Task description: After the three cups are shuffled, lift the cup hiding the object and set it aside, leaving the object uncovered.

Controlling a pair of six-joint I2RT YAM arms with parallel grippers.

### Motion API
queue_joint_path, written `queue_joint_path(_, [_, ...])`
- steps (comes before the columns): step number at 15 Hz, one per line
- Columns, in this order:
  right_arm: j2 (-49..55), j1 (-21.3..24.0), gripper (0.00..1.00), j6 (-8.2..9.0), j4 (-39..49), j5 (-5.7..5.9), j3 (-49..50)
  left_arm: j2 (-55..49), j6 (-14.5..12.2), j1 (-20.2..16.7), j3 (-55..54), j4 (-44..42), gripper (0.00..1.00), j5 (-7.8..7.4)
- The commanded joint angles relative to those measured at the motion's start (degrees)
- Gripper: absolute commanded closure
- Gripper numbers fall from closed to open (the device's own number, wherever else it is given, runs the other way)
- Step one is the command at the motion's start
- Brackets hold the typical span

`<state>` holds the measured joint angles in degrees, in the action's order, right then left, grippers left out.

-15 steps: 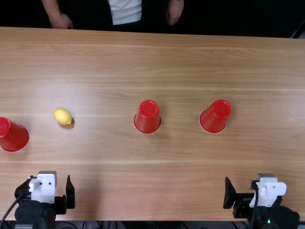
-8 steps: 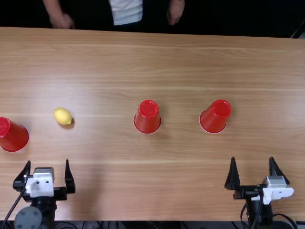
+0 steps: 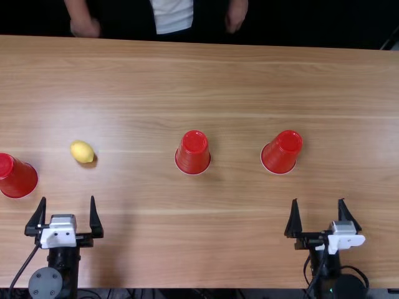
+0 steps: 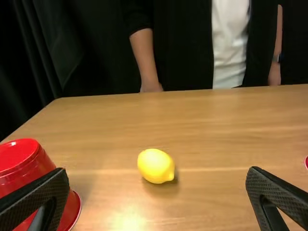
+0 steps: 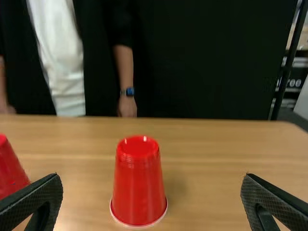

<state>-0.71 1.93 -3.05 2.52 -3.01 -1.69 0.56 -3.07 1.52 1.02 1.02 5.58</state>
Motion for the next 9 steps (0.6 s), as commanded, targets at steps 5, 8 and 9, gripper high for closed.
queue_joint_path(5, [0.7,0.6,0.00,0.31,0.5,0.05,0.7,-0.6,-0.8,0.5,-1.0,4.0,0.00,-0.63])
queue_joint_path(8, [0.7,0.6,0.00,0.31,0.5,0.16,0.8,-0.6,-0.8,0.5,-1.0,4.0,0.00,-0.63])
queue_joint_path(9, [0.7,0.6,0.00,0.31,0.5,0.16,0.7,-0.6,-0.8,0.5,-1.0,4.0,0.00,-0.63])
